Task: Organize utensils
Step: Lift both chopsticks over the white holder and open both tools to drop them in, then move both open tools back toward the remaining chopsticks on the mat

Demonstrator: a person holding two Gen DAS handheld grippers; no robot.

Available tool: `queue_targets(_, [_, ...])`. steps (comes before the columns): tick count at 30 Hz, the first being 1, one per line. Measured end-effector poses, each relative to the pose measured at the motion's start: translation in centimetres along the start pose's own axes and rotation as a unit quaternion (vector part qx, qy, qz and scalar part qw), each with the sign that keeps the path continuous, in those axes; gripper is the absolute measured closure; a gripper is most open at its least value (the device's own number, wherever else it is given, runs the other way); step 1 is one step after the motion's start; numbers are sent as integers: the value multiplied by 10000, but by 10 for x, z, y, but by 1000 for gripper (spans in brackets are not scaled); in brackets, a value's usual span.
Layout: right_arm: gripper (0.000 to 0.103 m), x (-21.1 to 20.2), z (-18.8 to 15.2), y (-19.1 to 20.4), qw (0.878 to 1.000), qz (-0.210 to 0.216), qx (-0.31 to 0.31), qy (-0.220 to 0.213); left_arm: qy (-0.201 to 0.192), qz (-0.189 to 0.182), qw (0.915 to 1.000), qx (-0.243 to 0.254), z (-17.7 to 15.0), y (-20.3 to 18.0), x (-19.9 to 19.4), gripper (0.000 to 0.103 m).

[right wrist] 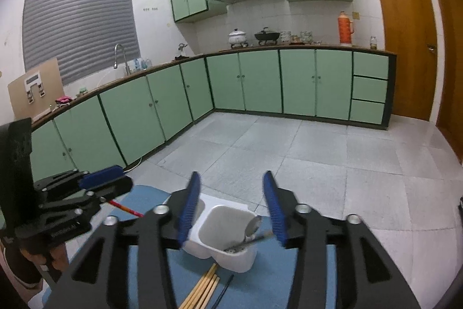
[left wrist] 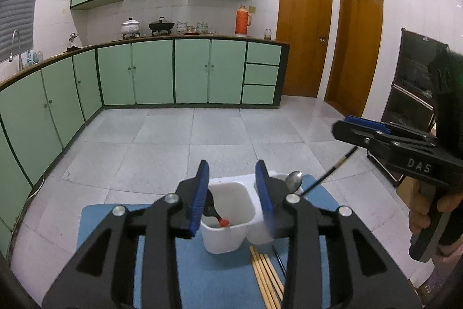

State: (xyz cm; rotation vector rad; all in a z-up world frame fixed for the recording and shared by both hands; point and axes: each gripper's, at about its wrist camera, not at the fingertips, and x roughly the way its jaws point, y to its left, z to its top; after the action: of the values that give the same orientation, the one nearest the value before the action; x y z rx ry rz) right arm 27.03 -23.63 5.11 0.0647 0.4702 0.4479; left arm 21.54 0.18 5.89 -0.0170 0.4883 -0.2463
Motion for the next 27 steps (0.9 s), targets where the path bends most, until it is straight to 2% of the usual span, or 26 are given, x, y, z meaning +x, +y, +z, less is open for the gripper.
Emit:
queue_targets(4, [36,-26,-13,0,9994,-248,-5,-235,-181,100,9997,-149,-9,6,-22,55])
queue_targets(9, [26,-59,-45,10,9975,-541,-51,-442,-468,433,9978,-184,-34,1,-55,38])
queue_targets(12, [24,-71,-74,21,9962,-753,-137,-422,-528,639,9964,-154,-60,-8,-69,33])
queue_targets(16, [24,-82,-119,33,9946,-994,-45,-307,-328,747,9966,-71,-99,-21,-74,33])
queue_targets(18, [25,-86,-141,38,9946,-1012,46,-206,-74,741,9972,41,-123,-30,-73,33])
queue_targets(24, [27,-81,-194,48,9943,-976,154,405,559,627,9964,80,-176,-37,-72,33])
queue_targets(27, [35,-80,-217,53,9934,-912,214,668,845,590,9946,95,-195,-39,-72,33])
